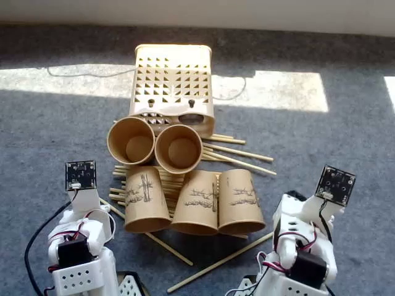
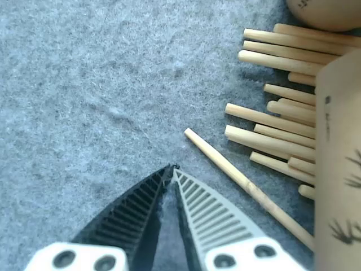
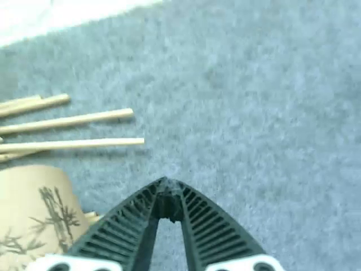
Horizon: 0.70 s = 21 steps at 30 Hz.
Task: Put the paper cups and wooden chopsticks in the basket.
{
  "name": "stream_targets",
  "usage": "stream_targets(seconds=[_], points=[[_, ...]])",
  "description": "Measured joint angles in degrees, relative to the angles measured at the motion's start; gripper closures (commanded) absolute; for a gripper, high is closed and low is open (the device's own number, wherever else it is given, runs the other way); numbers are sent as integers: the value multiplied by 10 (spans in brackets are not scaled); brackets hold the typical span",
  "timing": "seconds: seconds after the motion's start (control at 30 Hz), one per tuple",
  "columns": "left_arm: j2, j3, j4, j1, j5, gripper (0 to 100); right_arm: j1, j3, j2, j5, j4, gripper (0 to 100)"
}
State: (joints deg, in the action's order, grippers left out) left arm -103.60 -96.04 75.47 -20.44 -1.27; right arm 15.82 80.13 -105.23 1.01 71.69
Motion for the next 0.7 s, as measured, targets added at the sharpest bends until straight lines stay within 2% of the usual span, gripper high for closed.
stream_targets(seconds=[0.23,0.57,0.7], points=[[0,0,0,0,0,993,-1,-129,43,1,25,993],[0,0,0,0,0,993,-33,-396,367,1,105,993],[0,0,0,0,0,993,-50,-457,432,1,105,989]])
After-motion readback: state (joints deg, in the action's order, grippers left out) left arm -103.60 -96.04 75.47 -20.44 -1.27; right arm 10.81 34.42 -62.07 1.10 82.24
